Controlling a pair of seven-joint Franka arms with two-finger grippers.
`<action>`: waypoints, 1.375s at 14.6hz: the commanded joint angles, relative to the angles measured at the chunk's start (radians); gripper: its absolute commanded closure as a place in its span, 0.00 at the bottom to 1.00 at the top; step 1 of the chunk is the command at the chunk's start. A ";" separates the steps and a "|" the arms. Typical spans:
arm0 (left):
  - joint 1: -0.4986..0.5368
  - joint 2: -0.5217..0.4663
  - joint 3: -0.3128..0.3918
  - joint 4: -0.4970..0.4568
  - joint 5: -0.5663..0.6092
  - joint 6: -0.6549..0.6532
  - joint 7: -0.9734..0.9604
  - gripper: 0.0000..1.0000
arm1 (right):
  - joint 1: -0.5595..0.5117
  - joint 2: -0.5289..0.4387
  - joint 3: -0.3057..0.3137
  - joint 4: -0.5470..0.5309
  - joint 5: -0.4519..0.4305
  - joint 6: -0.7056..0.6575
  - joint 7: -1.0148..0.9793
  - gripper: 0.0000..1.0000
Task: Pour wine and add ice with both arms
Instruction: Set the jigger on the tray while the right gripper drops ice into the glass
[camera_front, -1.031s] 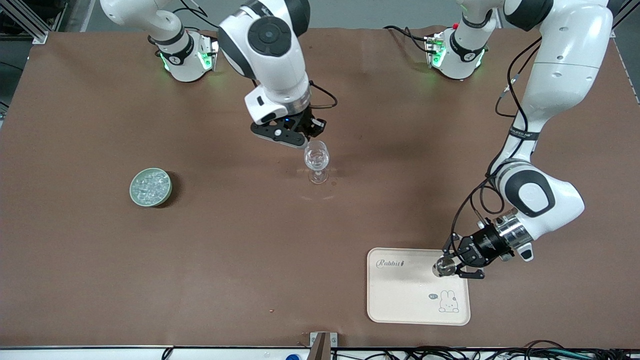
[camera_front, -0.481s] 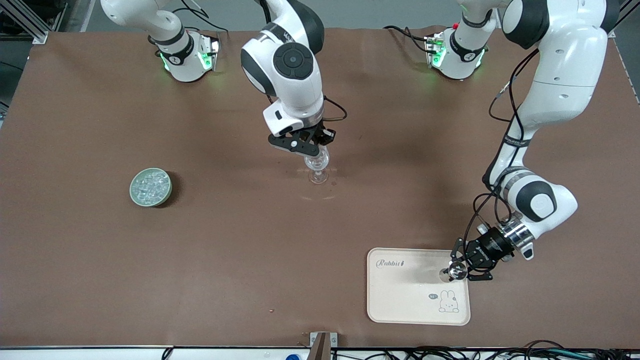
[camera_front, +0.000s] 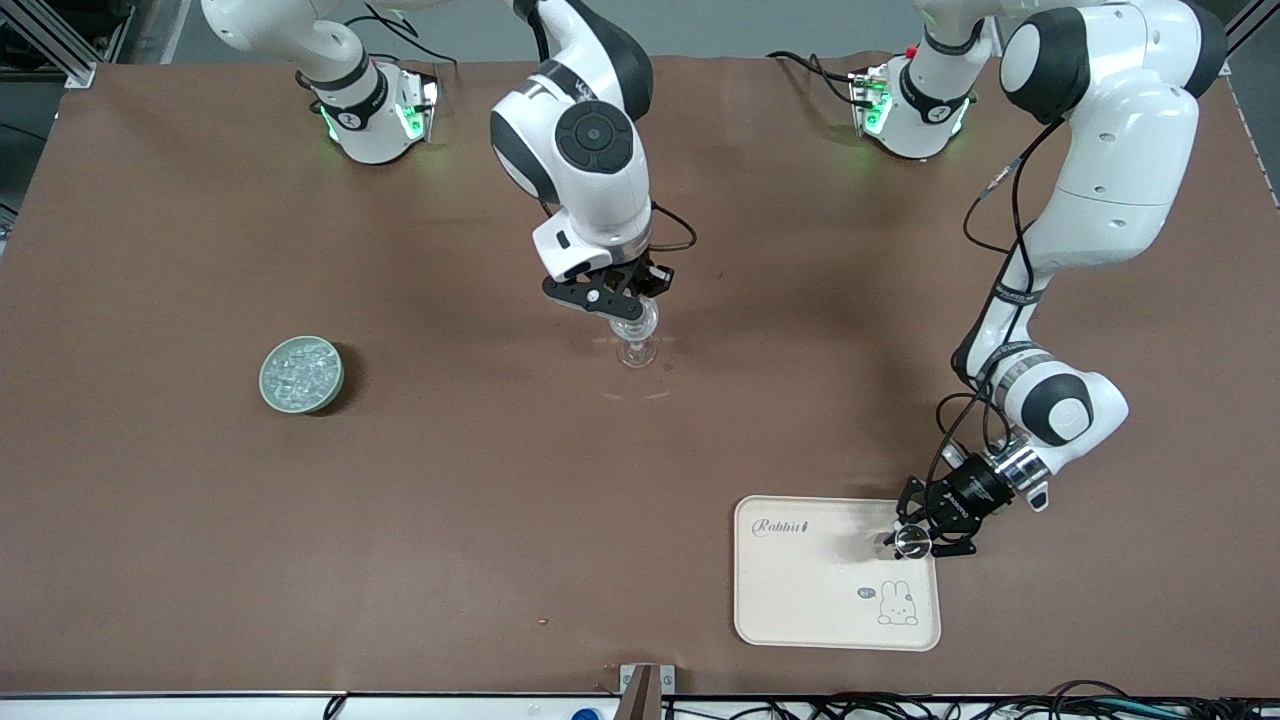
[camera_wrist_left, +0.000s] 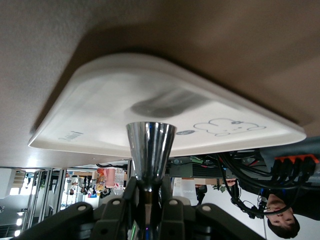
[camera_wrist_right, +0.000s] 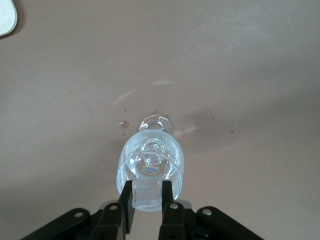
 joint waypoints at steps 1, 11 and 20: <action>0.007 0.004 -0.002 0.015 -0.030 -0.010 0.013 0.42 | 0.011 0.001 -0.009 0.003 -0.010 0.000 0.008 0.63; 0.036 -0.047 0.107 -0.055 0.052 -0.249 0.098 0.00 | -0.001 -0.036 -0.022 0.009 -0.012 -0.027 0.006 0.00; 0.028 -0.102 0.190 0.168 0.760 -0.440 0.090 0.00 | -0.013 -0.268 -0.251 0.014 -0.222 -0.175 -0.043 0.00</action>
